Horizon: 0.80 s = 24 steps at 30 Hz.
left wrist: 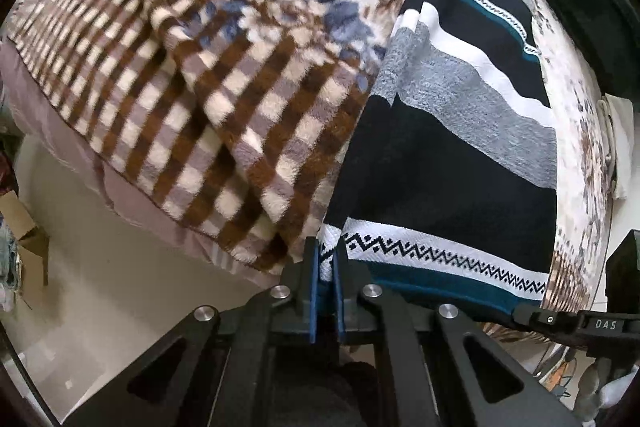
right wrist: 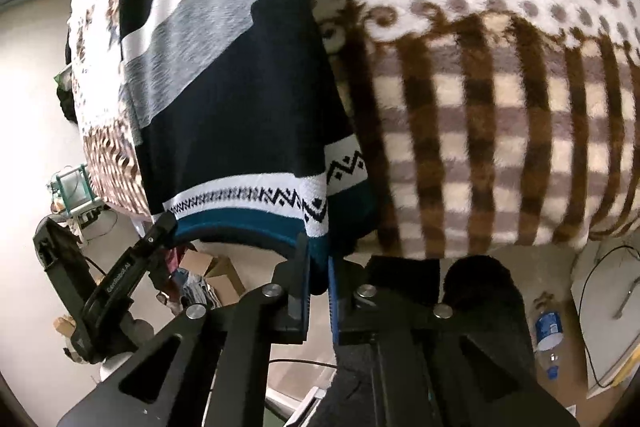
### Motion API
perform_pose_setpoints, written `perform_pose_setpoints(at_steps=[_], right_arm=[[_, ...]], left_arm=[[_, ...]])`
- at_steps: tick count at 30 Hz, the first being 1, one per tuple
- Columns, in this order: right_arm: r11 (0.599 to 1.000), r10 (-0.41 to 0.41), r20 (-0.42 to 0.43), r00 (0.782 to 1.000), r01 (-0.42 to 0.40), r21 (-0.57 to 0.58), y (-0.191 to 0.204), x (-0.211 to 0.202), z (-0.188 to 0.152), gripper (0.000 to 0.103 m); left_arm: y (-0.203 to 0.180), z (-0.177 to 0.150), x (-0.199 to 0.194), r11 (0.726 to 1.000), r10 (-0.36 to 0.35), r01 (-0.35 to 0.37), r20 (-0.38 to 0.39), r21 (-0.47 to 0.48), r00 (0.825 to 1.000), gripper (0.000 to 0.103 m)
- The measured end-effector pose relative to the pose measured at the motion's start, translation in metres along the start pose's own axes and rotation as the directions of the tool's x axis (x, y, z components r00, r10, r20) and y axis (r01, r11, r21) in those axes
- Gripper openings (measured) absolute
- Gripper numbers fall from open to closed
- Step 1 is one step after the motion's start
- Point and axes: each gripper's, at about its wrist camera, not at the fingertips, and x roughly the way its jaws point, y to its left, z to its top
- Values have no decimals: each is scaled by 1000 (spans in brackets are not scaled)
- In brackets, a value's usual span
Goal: Fold small clothes
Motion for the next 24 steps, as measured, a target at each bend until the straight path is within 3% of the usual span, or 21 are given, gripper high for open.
perform_pose_setpoints(at_steps=[6, 9, 10, 13, 14, 15, 17, 20, 24], right_arm=[[1000, -14, -19, 1000, 14, -6, 1, 4, -2, 7], [998, -61, -29, 998, 60, -36, -9, 9, -1, 8], [996, -76, -38, 996, 74, -48, -9, 12, 1, 14], [993, -111, -108, 988, 105, -61, -9, 17, 7, 50], [994, -94, -117, 989, 88, -60, -8, 13, 9, 60], [996, -79, -112, 991, 73, -59, -7, 5, 9, 63], [994, -81, -84, 993, 75, -74, -4, -12, 10, 66], [998, -47, -24, 999, 46, -45, 1, -44, 16, 66], [999, 24, 47, 999, -23, -24, 14, -78, 38, 66]], left_arm=[[10, -6, 31, 999, -21, 18, -78, -27, 997, 5], [12, 1, 39, 998, -17, 11, -103, -54, 995, 9], [11, 4, 37, 998, -21, 14, -105, -68, 994, 9], [7, 9, 16, 997, -20, 15, -66, -81, 998, 10], [5, 11, 7, 997, -6, 2, -51, -80, 999, 22], [3, 14, -5, 997, 19, -22, -36, -79, 999, 31], [-1, 21, -27, 996, 37, -36, 16, -78, 999, 71], [-15, 44, -56, 995, 64, -58, 85, -78, 994, 77], [-40, 96, -81, 997, 16, -3, 167, -76, 986, 77]])
